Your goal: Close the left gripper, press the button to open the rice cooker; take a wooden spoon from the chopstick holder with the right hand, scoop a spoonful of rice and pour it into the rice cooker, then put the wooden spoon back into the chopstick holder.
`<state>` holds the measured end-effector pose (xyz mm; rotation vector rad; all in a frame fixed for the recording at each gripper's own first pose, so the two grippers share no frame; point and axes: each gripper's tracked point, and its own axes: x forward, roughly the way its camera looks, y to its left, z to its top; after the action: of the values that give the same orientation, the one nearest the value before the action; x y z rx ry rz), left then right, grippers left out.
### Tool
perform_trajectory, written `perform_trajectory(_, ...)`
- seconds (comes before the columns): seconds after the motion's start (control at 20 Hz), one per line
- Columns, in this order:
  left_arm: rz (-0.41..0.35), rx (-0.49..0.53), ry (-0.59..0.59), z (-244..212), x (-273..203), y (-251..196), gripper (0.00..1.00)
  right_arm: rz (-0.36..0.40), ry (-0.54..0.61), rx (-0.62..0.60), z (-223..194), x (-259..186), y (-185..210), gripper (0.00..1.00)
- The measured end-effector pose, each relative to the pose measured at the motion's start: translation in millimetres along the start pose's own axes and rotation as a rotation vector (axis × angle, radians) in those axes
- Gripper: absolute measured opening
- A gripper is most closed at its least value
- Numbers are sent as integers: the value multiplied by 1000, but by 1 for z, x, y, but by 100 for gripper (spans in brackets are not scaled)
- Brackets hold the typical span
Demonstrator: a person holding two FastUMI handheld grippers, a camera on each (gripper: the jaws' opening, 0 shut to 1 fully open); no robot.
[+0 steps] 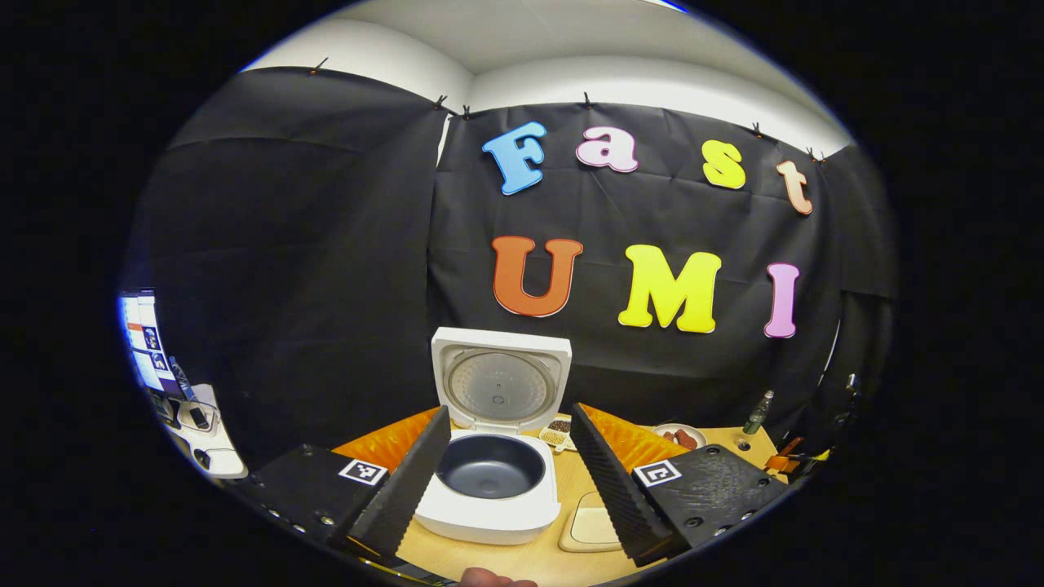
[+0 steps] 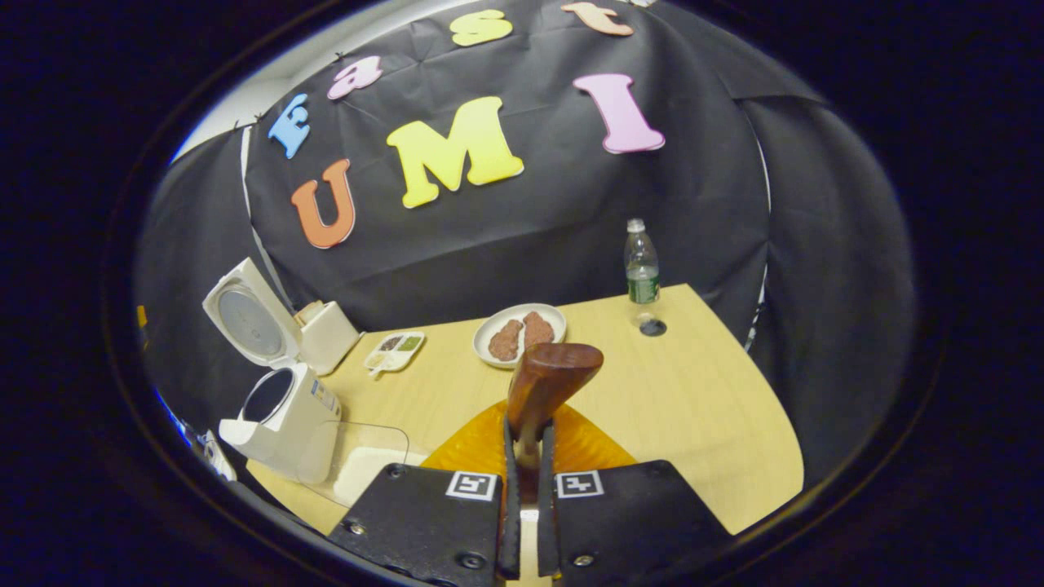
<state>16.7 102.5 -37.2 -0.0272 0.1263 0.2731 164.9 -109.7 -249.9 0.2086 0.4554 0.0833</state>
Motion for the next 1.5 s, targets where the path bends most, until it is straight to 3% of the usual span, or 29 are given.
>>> perform_trajectory(0.25,-69,35,-23,0,14,39,94,-49,-56,-76,21,-34,59,13)
perform_trajectory(0.45,-104,25,-37,5,22,73,94,-4,-76,-126,18,-41,130,13)
perform_trajectory(0.65,-119,20,-16,-6,21,103,94,43,-51,-184,-18,-22,191,13)
perform_trajectory(1.1,-92,47,45,-33,16,162,94,-116,-40,-416,-91,34,204,13)
perform_trajectory(1.15,-90,43,50,-35,16,165,94,-129,-33,-419,-98,38,203,13)
perform_trajectory(1.5,-81,9,80,-48,8,173,94,-5,49,-161,-123,46,234,13)
